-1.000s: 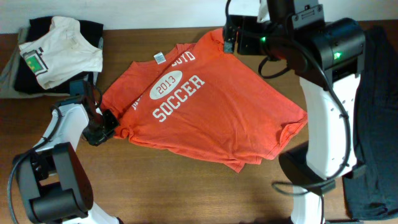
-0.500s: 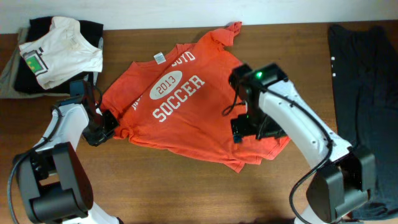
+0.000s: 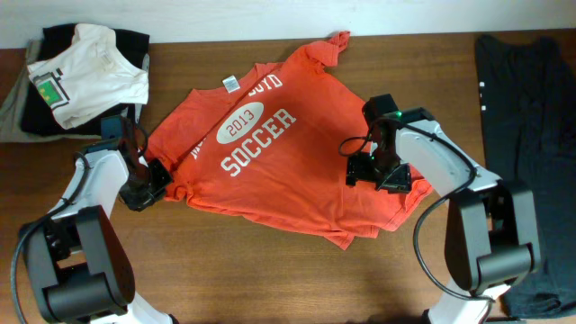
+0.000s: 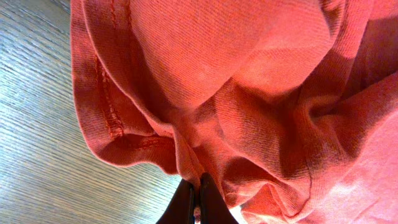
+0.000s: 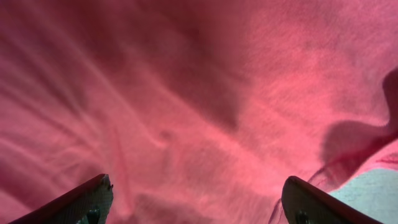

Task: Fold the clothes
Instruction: 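Grasp the shirt's right side with the right gripper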

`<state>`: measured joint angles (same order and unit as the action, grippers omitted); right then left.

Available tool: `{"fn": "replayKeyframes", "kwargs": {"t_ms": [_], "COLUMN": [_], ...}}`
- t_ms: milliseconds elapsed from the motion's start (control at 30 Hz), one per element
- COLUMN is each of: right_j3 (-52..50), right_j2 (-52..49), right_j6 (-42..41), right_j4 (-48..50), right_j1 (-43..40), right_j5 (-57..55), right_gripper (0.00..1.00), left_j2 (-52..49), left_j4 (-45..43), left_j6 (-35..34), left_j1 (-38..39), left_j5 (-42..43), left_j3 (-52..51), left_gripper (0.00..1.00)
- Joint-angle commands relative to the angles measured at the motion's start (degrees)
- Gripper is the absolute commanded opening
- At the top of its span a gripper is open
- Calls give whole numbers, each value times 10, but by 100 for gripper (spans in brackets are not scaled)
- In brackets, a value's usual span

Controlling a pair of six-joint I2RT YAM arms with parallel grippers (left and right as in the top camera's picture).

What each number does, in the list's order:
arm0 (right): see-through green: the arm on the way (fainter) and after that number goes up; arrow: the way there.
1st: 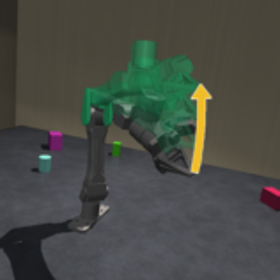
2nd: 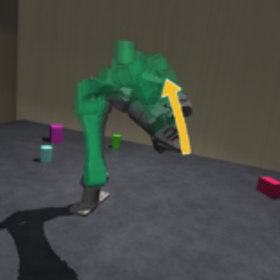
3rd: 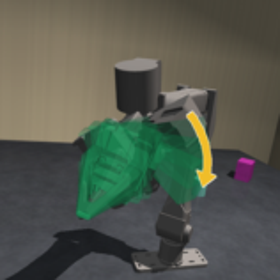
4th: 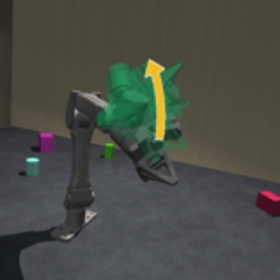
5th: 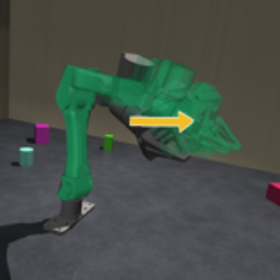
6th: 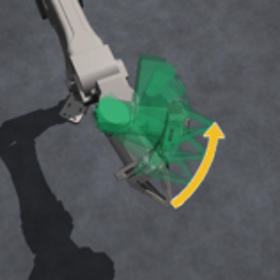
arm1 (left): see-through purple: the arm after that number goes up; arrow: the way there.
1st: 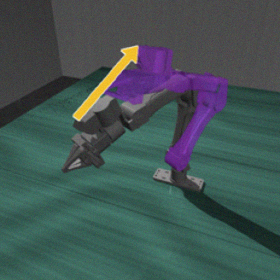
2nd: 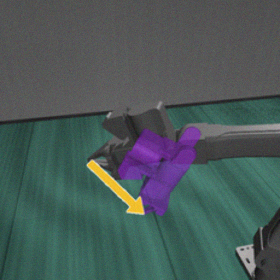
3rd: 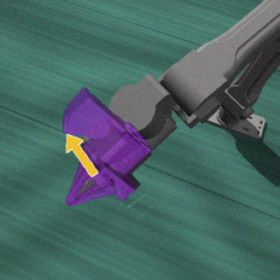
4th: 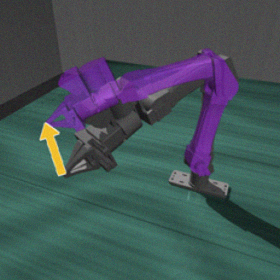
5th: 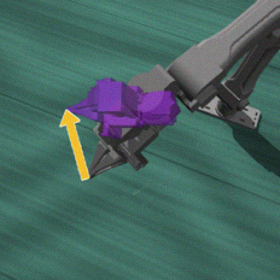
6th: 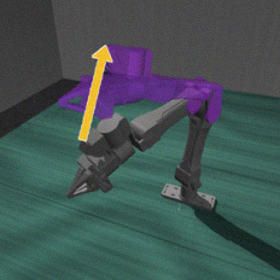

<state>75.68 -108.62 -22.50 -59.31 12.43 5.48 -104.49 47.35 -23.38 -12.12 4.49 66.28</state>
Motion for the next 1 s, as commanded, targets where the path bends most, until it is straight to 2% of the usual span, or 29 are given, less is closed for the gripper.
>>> {"fn": "replayKeyframes", "kwargs": {"t_ms": [0, 167, 200, 267, 367, 400, 467, 500, 533, 600, 633, 667, 767, 900, 933, 967], "right_j3": [-9, -9, -9, -9, -19, -33, -58, -61, -60, -60, -59, -52, -3, 130, 174, 199], "right_j2": [-34, -61, -61, -62, -62, -62, -62, -62, -62, -62, -62, -62, -62, -62, -62, -62], "right_j6": [-5, -5, -5, -5, -5, -5, -5, -5, -5, -5, -5, -5, -5, -3, -2, 1], "right_j4": [5, 13, 15, 20, 36, 51, 75, 78, 83, 101, 108, 117, 140, 204, 221, 220], "right_j1": [-4, -5, -5, -5, -5, -5, -5, -5, -5, -9, -15, -30, -76, -118, -115, -110], "right_j5": [-1, -3, -13, -31, -31, -31, -31, -31, -31, -36, -42, -43, -42, -42, -40, -40], "right_gripper": [90, 89, 86, 84, 84, 89, 89, 82, 68, 34, 22, 6, 4, 4, 46, 98], "left_j2": [0, 0, 0, 0, 0, 0, 0, 0, 0, 0, 0, 0, 0, 0, 0, 0], "left_j4": [1, 0, 1, 0, 0, 0, 0, 0, 0, 0, 0, -2, -4, -8, -8, -9], "left_j6": [8, 8, 8, 8, 8, 8, 8, 8, 8, 8, 8, 8, 8, 7, 7, 7], "left_j1": [0, 0, 0, 0, 0, 0, 0, 0, 0, 0, 0, 0, 0, 0, 0, 0], "left_j5": [2, 2, 2, 2, 2, 2, 2, 2, 2, 2, 2, 2, 2, 2, 2, 2], "left_j3": [2, 2, 2, 2, 2, 2, 2, 2, 2, 2, 2, 2, 2, 2, 2, 2], "left_gripper": [2, 2, 2, 2, 2, 2, 2, 2, 2, 3, 3, 3, 4, 4, 4, 4]}}
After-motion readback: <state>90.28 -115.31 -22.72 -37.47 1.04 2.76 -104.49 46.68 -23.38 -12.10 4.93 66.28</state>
